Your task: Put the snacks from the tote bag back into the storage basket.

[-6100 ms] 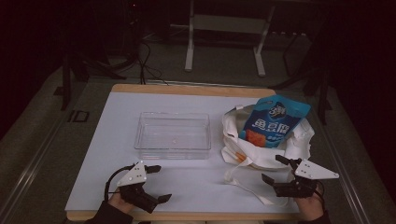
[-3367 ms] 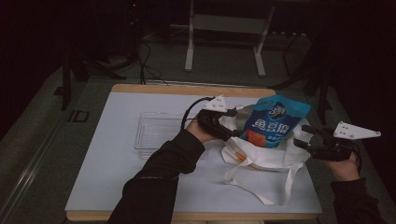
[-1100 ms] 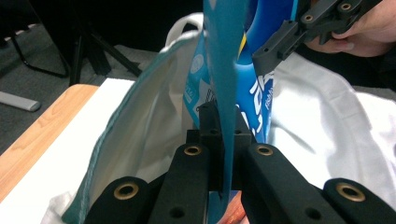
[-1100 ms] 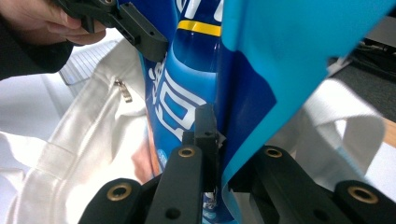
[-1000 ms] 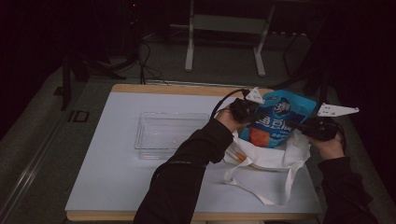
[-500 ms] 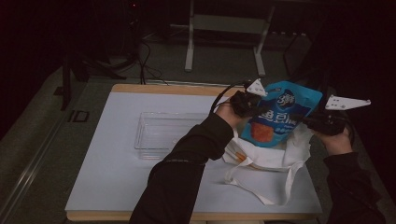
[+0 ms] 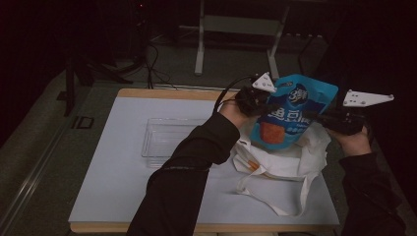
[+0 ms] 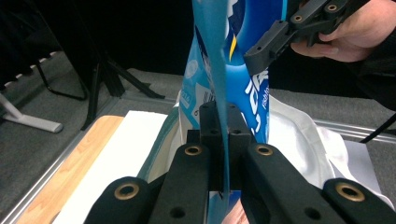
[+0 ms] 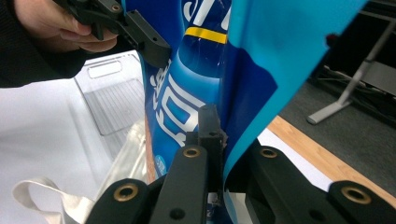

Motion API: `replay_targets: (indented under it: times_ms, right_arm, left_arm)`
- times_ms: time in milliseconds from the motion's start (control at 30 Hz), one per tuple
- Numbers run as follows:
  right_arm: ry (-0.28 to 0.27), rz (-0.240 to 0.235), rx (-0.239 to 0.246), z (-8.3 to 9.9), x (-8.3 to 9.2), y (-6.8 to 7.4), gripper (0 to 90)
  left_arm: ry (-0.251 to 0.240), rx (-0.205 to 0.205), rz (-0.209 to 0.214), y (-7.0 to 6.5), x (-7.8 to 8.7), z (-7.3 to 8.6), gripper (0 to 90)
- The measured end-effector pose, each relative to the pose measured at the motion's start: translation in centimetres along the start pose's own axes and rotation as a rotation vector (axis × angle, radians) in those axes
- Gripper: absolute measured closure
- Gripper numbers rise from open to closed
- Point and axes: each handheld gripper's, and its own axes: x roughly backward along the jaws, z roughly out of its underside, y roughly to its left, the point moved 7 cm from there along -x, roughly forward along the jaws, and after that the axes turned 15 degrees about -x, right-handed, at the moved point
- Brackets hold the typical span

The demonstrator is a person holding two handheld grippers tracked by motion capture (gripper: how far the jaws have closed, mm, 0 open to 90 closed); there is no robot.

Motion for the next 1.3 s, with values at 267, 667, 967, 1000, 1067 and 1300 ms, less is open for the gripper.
replay_targets:
  times_ms: [267,667,967,1000,1067,1300]
  right_arm:
    - [-0.001,-0.033,0.021,-1.5,-1.0,1.6,88.5]
    - [0.007,-0.088,0.06,-3.4,-3.4,4.0,88.5]
    - [0.023,-0.119,0.083,-4.6,-5.6,5.9,88.5]
    - [0.023,-0.119,0.083,-4.6,-5.6,5.9,88.5]
    - [0.023,-0.124,0.086,-4.8,-5.9,6.1,88.5]
    - [0.04,-0.156,0.124,-5.8,-8.3,8.1,88.5]
  left_arm:
    - [0.008,-0.006,-0.012,0.1,2.2,-0.1,90.0]
    - [0.019,0.0,-0.044,0.4,6.2,0.7,90.0]
    - [0.033,0.014,-0.066,0.6,9.1,1.8,90.0]
    - [0.036,0.012,-0.068,0.6,9.5,1.9,90.0]
    - [0.036,0.014,-0.074,0.7,10.3,2.2,90.0]
    - [0.036,0.033,-0.092,0.9,12.7,3.6,90.0]
